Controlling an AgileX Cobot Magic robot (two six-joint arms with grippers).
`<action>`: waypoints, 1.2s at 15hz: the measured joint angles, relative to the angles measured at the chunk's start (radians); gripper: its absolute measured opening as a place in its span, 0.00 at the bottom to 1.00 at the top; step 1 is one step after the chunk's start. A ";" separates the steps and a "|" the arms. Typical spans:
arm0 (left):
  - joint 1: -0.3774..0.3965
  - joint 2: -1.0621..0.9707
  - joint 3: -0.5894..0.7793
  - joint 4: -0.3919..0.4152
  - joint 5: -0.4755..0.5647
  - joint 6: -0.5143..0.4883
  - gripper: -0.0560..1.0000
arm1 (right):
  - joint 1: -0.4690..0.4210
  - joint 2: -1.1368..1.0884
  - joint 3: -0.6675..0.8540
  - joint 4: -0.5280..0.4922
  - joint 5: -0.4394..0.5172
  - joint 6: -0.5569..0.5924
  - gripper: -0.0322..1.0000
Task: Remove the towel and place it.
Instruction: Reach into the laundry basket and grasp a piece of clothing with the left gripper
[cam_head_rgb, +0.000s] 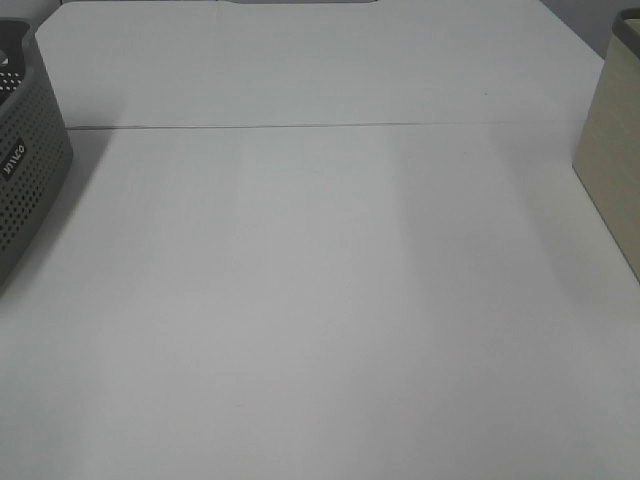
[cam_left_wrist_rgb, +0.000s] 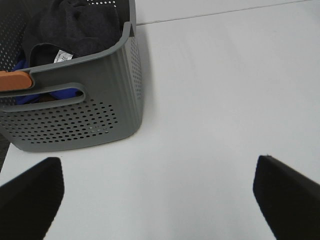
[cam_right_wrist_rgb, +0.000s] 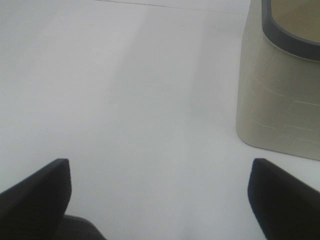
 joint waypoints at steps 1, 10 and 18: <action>0.000 0.000 0.000 0.000 0.000 0.000 0.97 | 0.000 0.000 0.000 0.000 0.000 0.000 0.92; 0.000 0.000 0.000 0.062 0.000 -0.098 0.97 | 0.000 0.000 0.000 0.000 0.000 0.000 0.92; 0.000 0.000 0.000 0.109 0.000 -0.164 0.97 | 0.000 0.000 0.000 0.000 0.000 0.000 0.92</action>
